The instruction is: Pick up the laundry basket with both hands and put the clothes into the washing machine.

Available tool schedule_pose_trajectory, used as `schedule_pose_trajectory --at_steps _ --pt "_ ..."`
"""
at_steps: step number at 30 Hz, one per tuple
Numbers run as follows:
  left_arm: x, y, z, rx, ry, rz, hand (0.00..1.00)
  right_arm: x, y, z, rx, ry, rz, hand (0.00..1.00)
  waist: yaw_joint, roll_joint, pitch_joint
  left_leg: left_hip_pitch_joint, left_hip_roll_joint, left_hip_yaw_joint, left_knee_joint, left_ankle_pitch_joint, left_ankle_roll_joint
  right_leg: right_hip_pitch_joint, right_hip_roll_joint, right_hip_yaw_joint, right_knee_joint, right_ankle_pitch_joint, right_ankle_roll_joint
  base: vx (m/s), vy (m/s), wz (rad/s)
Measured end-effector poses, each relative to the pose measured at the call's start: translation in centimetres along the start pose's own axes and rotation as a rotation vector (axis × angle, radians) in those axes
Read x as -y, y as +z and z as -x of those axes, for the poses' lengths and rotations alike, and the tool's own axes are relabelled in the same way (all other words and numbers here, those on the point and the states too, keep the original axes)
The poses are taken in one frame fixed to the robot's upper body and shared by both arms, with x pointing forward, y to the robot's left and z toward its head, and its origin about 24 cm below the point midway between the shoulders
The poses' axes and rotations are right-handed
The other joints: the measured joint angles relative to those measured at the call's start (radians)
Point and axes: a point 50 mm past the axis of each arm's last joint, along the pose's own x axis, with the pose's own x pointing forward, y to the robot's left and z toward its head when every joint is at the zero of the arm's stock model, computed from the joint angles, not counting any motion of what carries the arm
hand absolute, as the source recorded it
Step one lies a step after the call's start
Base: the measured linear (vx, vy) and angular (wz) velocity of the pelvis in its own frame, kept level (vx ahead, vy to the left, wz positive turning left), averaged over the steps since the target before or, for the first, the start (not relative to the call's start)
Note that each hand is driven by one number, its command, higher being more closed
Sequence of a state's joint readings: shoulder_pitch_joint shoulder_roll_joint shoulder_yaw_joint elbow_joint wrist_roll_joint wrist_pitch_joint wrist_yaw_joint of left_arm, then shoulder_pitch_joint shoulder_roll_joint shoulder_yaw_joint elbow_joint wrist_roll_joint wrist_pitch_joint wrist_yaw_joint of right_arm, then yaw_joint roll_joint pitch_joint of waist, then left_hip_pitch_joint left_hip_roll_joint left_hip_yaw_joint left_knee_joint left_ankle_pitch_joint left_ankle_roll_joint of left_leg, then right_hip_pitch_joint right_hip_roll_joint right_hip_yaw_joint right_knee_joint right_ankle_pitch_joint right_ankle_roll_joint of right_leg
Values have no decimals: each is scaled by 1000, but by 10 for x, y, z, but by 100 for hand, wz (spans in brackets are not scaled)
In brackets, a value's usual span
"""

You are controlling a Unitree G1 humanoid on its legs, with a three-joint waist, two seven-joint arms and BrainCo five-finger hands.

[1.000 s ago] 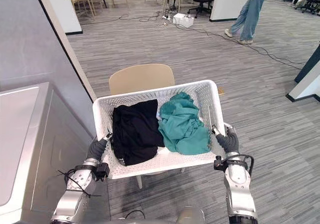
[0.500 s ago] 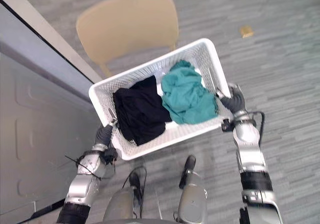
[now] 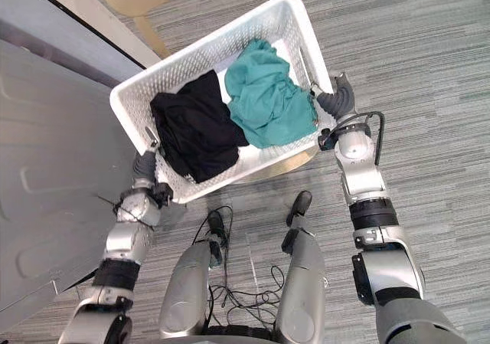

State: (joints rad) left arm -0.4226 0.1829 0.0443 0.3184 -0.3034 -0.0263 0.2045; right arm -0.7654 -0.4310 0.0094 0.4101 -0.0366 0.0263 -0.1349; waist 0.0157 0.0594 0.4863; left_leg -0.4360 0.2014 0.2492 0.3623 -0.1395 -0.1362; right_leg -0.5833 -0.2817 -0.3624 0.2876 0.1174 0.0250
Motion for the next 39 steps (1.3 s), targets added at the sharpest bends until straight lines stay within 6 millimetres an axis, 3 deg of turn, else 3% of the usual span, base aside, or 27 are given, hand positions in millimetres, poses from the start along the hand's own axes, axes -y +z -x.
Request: schedule_pose_trajectory --at_steps 5,6,7,8,14,17,23,28,33,39 --pt "7 27 -27 57 -9 -43 100 5 12 -7 21 -66 -37 100 -4 0 0 -34 27 16 32 0 -1 -4 12 -26 -14 7 -6 -29 3 -1" --pt "8 34 -34 67 -9 -59 100 6 18 -12 26 -71 -45 0 -2 0 0 -44 42 31 38 0 -1 -16 23 -31 -20 32 -6 -41 8 -14" --pt "8 37 -37 70 -8 -64 100 5 20 -15 27 -72 -50 0 -3 0 0 -48 44 34 38 0 -1 -19 25 -36 -25 38 -9 -43 7 -16" --pt "10 40 -42 70 -7 -75 0 4 21 -18 23 -74 -56 0 -5 0 0 -52 45 41 38 0 0 -19 26 -41 -34 39 -10 -33 3 -8" --pt "12 50 -64 26 23 -131 0 -6 16 -30 -58 -78 -129 0 -7 0 0 -79 75 64 56 0 -1 -38 49 -49 -51 42 -14 -23 -24 -8" --pt "9 46 -64 1 33 -139 0 -10 10 -31 -96 -51 -124 0 -9 -1 0 -74 81 74 56 0 -1 -38 53 -49 -50 42 -14 13 -12 -6" --pt "4 51 -70 -2 58 -137 0 -14 26 -41 -67 0 -111 0 -16 -2 -1 -44 82 102 37 3 -2 -30 53 -49 -50 52 -28 -5 7 -5" --pt "-9 54 -71 -1 72 -162 0 -22 23 -40 -75 49 -67 0 -25 -2 -1 -34 94 111 21 19 -17 -20 62 -64 -50 52 -28 0 -4 1" --pt "-32 45 -63 -18 94 -223 0 -20 12 -27 -60 108 7 0 -27 -3 -1 31 100 118 0 19 -17 34 68 -74 -49 52 -28 14 16 -3" --pt "-60 39 -37 21 92 -268 0 -20 -5 11 -5 190 44 0 -24 -11 -5 102 97 130 -39 37 -25 79 71 -77 -42 47 -29 15 8 -2"
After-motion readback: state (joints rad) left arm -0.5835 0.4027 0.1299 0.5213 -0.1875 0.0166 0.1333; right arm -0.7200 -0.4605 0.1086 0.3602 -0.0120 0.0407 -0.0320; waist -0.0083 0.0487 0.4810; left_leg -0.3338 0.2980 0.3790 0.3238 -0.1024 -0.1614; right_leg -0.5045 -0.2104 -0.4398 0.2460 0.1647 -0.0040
